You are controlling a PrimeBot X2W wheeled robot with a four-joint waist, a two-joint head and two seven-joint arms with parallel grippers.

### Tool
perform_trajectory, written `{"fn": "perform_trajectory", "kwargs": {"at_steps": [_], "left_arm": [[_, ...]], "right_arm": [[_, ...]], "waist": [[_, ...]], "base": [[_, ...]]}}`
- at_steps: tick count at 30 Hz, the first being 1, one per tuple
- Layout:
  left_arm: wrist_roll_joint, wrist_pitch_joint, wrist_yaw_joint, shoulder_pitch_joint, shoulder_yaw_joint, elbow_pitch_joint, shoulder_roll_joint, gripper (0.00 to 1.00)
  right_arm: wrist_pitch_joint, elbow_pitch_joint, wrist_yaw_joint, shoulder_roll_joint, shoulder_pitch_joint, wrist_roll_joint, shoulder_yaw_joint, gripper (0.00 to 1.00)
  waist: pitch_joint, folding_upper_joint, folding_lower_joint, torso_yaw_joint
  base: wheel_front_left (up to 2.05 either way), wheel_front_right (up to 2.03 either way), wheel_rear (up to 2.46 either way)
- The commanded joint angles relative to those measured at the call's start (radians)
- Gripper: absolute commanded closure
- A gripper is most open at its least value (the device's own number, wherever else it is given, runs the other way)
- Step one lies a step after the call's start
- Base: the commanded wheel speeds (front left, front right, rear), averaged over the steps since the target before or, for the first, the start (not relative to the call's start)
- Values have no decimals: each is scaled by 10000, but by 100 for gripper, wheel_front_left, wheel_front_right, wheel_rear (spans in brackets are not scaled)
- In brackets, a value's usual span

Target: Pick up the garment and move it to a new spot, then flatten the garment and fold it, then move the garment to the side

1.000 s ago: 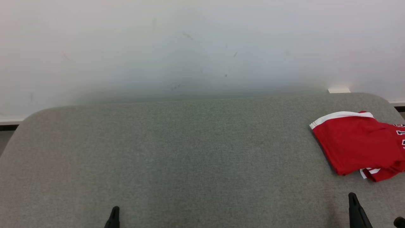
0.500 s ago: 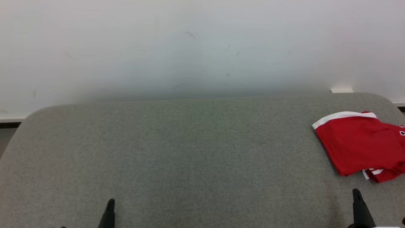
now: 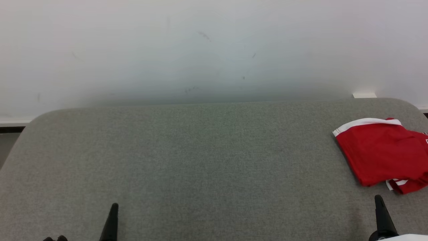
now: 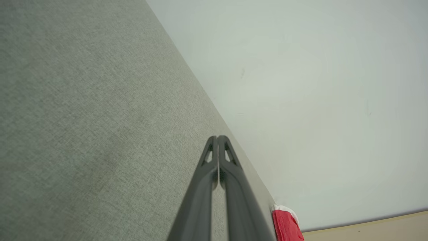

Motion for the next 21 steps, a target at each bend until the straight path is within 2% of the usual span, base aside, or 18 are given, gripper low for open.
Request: {"fn": "perform_trajectory", "kwargs": {"at_steps": [1, 21], "left_arm": [[-269, 66, -48, -239, 76, -48, 89, 100], [-2314, 536, -90, -670, 270, 101, 142, 100]], "right_arm": [[62, -148, -12, -75, -263, 249, -48, 100], [579, -216, -16, -82, -479, 2284, -220, 100]], "waist": [[3, 0, 0, 7], [70, 0, 0, 141]], "base": [[0, 0, 0], [0, 0, 0]]}}
